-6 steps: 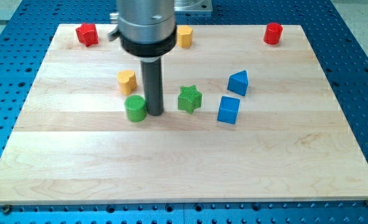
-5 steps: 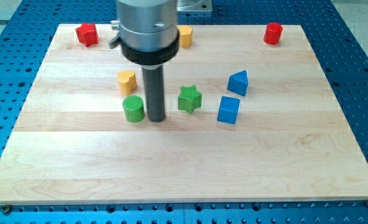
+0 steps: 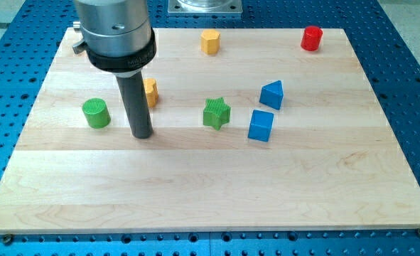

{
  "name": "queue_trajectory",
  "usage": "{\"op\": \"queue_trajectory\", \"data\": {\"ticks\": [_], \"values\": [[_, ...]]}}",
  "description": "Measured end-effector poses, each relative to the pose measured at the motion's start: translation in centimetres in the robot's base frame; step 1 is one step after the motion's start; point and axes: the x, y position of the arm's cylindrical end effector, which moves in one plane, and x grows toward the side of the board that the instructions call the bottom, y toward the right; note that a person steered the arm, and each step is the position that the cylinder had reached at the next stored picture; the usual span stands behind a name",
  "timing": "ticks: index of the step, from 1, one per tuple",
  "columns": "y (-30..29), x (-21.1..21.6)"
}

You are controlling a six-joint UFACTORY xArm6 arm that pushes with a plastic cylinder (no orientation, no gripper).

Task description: Slide the green circle to the center left side of the board

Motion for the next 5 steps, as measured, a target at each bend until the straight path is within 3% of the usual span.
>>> {"op": "queue_trajectory", "data": {"ticks": [1, 2, 5], "values": [[-6.0, -4.4], [-9.2, -4.7], [-11.9, -6.0]]}}
